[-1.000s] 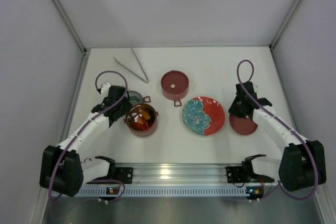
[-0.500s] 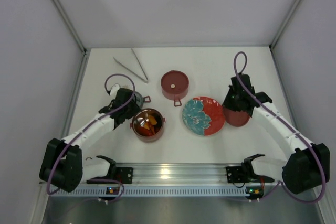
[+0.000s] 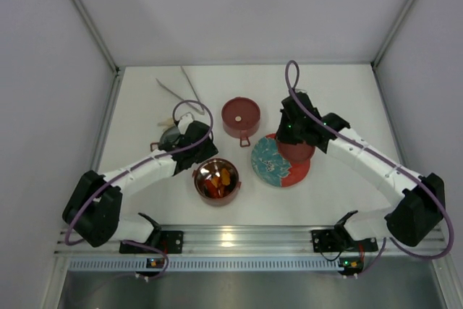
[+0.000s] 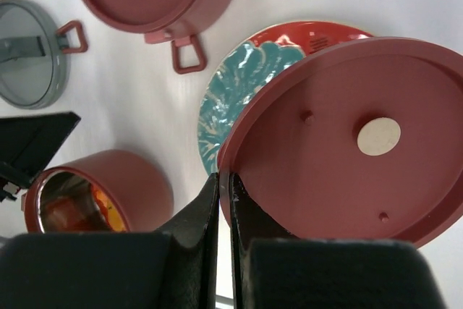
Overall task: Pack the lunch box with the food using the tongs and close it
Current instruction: Adjust the packing box at the center of the board, then close the box lid on the packing box.
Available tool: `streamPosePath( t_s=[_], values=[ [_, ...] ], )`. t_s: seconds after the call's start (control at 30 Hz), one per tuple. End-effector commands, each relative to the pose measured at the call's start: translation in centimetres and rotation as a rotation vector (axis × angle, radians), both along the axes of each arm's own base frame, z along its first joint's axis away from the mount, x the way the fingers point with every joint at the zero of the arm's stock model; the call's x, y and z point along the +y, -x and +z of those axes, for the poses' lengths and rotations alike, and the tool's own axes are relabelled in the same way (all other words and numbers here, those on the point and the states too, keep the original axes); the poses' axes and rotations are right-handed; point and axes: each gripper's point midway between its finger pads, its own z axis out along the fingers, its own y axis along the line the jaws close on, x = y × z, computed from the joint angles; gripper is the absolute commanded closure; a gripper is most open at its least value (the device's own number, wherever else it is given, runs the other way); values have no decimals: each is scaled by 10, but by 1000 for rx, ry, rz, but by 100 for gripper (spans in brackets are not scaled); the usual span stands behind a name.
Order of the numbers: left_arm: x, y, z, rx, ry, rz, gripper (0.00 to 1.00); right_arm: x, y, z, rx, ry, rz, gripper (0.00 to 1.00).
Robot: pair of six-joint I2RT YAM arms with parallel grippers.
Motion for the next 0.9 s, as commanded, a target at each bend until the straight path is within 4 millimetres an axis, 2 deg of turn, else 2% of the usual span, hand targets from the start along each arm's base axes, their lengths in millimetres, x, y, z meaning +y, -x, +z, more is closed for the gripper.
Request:
streamPosePath(
  t_s=[0.0, 0.07, 0.1, 0.17, 0.2, 0.23, 0.27, 0.3, 0.33, 0.47, 0.5, 0.6, 0.63, 0.67, 0.7, 0.87],
  values=[
    [8, -26, 41, -124, -18, 67, 53, 23, 1, 21, -32, -2, 39, 100],
    [18, -36, 65, -171, -12, 88, 51, 39, 2, 28, -44, 8, 79, 100],
    [36, -45, 72, -180, -10, 134, 50, 47, 7, 29, -42, 17, 106, 100],
    [51, -49, 89, -191, 26, 149, 48, 61, 7, 35, -52, 31, 139, 100],
    [70, -54, 94, -196, 31, 188, 48, 70, 14, 36, -50, 40, 171, 100],
    [76, -52, 97, -192, 33, 192, 47, 77, 16, 37, -53, 46, 188, 100],
    [84, -50, 112, -226, 34, 204, 46, 87, 14, 39, -56, 56, 208, 100],
    [91, -49, 118, -241, 32, 220, 46, 94, 17, 39, -54, 64, 231, 100],
    [98, -43, 128, -260, 29, 234, 45, 104, 25, 38, -53, 82, 262, 100],
    [117, -35, 153, -304, 21, 268, 43, 147, 37, 32, -43, 128, 364, 100],
    [122, -37, 167, -329, 23, 282, 42, 158, 47, 31, -41, 135, 402, 100],
    [131, -36, 202, -391, 2, 291, 41, 183, 61, 24, -33, 167, 464, 100],
    [133, -35, 212, -410, -2, 294, 41, 189, 62, 27, -40, 165, 474, 100],
    [136, -35, 220, -425, -16, 294, 41, 195, 65, 19, -26, 181, 489, 100],
    [136, -36, 238, -460, -10, 295, 40, 201, 73, 16, -21, 186, 512, 100],
    [141, -36, 277, -529, -25, 298, 39, 224, 90, 10, -13, 198, 569, 100]
  ],
)
